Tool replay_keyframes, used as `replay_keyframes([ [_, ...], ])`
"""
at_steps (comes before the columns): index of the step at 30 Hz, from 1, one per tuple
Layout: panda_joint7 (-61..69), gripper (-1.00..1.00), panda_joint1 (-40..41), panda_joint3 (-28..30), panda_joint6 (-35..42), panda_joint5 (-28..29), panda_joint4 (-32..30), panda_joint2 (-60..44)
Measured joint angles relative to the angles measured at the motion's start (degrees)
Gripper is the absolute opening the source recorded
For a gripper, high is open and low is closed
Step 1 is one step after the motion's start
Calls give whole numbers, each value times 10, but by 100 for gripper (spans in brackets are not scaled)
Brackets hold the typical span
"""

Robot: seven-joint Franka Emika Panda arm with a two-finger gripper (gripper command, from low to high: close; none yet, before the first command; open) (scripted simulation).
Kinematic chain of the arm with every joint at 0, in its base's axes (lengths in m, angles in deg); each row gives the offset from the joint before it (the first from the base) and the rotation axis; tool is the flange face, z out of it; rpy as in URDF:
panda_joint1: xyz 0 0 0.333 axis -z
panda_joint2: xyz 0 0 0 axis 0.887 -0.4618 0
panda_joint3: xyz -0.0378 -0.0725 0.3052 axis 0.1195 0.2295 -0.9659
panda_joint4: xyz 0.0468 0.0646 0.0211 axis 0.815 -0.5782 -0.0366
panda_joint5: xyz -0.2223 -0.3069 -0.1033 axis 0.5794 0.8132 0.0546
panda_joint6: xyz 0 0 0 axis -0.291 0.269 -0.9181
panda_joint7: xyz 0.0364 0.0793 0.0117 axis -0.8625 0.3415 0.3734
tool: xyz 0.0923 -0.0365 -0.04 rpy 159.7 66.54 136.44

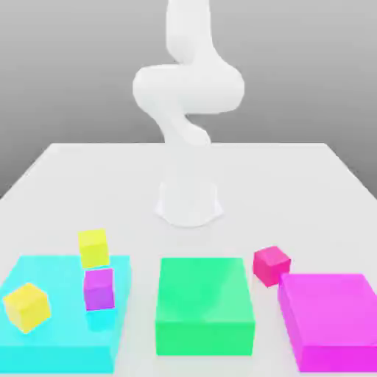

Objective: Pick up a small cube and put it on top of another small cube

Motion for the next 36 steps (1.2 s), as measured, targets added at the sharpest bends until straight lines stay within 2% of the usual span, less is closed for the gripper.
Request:
replay_keyframes([
  [16,367,0,-197,32,-161,33,-197,-186],
  [30,712,0,-348,50,-303,22,-365,-349],
  [36,737,0,-350,39,-399,13,-358,-465],
])
